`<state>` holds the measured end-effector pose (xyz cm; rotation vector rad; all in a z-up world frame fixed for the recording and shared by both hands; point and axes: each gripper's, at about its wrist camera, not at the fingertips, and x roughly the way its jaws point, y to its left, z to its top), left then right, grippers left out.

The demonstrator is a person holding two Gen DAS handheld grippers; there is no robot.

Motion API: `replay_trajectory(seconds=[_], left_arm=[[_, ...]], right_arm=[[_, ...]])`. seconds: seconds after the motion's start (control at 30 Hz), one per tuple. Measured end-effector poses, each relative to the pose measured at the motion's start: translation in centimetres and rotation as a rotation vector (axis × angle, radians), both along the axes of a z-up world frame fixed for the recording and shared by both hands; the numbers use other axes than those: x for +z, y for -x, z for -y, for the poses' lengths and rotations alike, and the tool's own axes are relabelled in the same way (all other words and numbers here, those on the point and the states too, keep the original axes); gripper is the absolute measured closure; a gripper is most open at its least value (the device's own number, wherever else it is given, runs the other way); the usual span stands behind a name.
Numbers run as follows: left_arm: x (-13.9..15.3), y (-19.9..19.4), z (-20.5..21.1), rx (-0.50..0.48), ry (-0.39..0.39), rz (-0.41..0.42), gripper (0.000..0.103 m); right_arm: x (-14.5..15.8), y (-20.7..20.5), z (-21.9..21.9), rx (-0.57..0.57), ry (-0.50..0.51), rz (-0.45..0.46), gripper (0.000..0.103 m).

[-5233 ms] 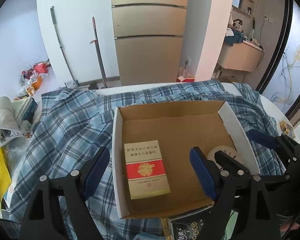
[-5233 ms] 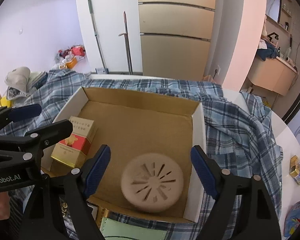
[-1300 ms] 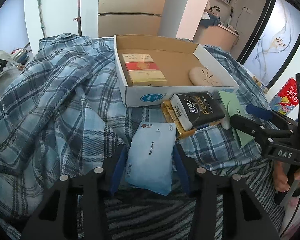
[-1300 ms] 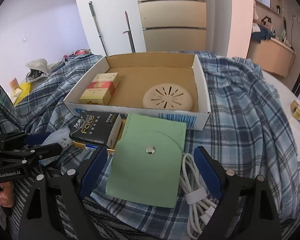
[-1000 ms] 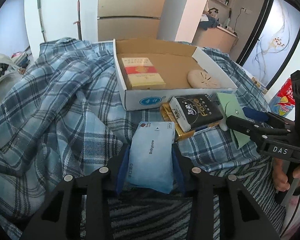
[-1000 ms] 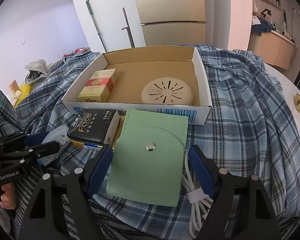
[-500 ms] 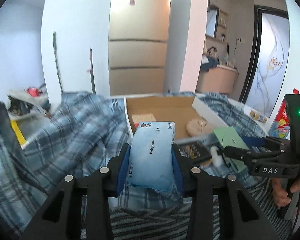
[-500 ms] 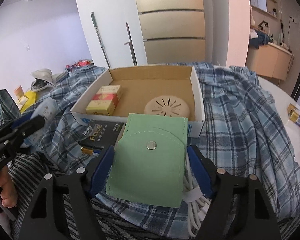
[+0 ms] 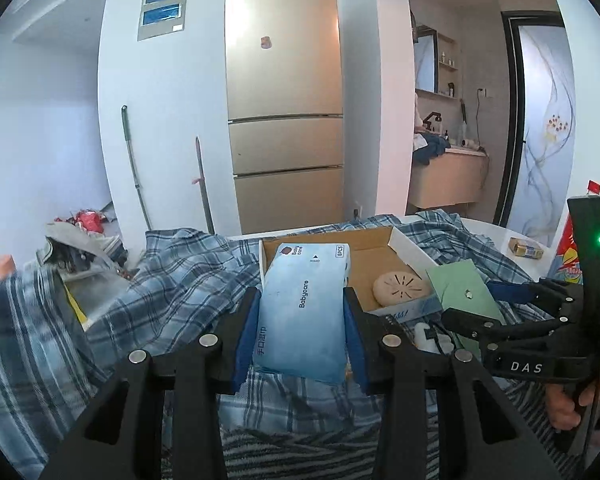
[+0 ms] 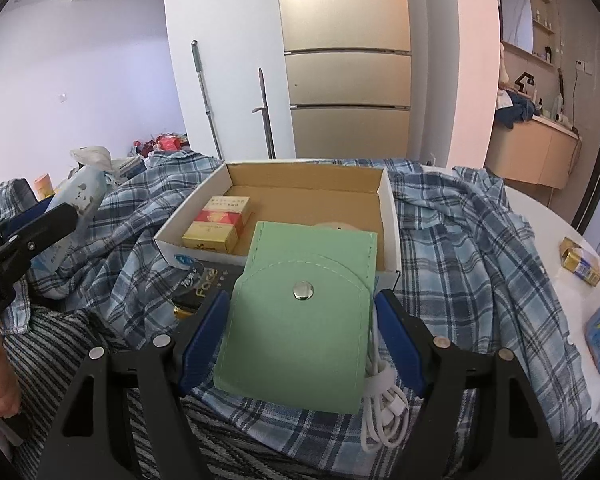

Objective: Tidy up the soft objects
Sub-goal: 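Carry the tissue pack and green pouch over the box and lower them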

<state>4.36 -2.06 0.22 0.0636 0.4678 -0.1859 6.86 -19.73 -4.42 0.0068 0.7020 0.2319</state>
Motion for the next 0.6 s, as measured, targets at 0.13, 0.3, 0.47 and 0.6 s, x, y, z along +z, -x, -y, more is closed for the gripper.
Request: replay_trajectory(seconds=[0.13,0.3,0.47,0.6], left_arm=[[1.8,-0.5,0.5,0.015,0.001,0.005,0.061],[3.8,-1.6,1.1,0.049,-0.004,0.025,0.061],[5.5,-4.1,1.6,0.075,0.012,0.021,0.061],[6.5,-6.2,2.0,0.080,0.020,0.022,0.061]], right_arm=[[1.9,-0.2,0.2,0.000,-0.017,0.014,0.031],[4.9,-0.5,0.3,-0.015,0.009,0.085,0.031],[6.6,-2.7,0.1,-0.017,0.014,0.095,0.031],[7.1,-4.7,0.0,-0.027,0.011,0.094,0.031]])
